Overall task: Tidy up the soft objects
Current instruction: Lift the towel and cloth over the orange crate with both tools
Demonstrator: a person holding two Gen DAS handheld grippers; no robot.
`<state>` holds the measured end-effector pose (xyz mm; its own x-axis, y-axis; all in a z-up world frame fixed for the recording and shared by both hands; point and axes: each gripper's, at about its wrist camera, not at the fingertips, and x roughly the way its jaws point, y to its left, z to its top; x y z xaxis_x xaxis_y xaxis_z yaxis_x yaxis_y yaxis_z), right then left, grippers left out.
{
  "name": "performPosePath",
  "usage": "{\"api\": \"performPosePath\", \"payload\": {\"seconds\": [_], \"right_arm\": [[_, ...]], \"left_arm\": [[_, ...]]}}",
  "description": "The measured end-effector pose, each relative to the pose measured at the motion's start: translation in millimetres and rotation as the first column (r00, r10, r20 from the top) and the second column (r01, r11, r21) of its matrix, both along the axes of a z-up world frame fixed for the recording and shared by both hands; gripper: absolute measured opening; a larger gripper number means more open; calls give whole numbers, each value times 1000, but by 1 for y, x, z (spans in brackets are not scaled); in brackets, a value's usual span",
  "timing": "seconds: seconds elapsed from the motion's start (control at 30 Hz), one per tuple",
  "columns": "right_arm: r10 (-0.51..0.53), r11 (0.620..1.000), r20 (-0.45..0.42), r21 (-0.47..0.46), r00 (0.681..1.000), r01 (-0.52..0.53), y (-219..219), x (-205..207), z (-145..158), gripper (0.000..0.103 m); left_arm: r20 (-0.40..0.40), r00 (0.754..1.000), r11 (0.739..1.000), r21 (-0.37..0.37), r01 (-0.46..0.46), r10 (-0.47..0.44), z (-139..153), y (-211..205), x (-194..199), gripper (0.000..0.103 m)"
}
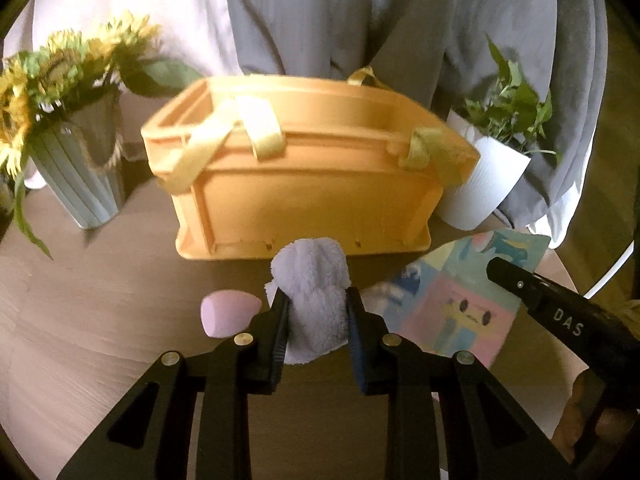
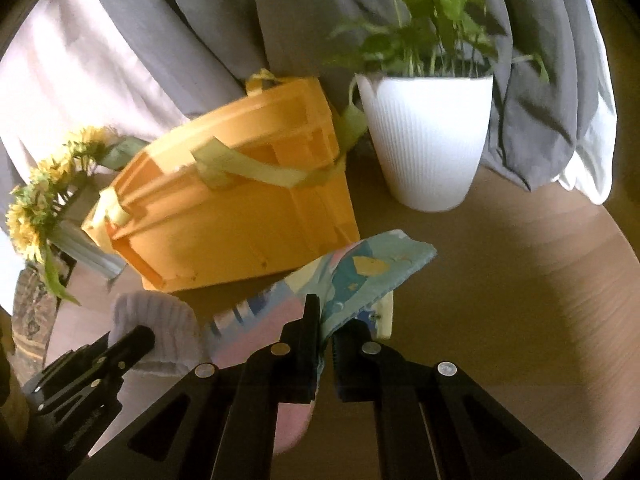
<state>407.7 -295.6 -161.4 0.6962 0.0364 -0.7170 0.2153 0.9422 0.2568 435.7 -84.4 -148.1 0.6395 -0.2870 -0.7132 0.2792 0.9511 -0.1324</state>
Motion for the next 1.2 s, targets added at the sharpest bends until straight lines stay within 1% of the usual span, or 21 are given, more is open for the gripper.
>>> {"api": "performPosePath", "payload": {"seconds": [0.2,0.43,0.67,0.8,0.93,1.2], "right_arm": [[16,1000,73,-19,997,-15,7,-8,24,6],[44,998,158,-47,986,-37,18,-14,53,4],[58,998,210,-52,976,-48,21,-21,73,4],[61,998,222,-34,973,-54,21,-20,79,3],[66,998,250,-37,966,-58,23,-22,88,2],[82,997,328,-34,941,-76,26,-19,115,2]], "left_arm": [[56,998,1000,-9,-5,6,19,5,-5,27],[112,993,1000,-21,-18,21,41,10,-12,27],[153,988,1000,-23,-21,24,60,12,-13,27],[174,984,999,-36,-13,19,69,12,-15,27],[187,982,999,-52,-9,19,77,14,-13,27],[250,968,998,-66,-7,23,108,14,-6,27]]}}
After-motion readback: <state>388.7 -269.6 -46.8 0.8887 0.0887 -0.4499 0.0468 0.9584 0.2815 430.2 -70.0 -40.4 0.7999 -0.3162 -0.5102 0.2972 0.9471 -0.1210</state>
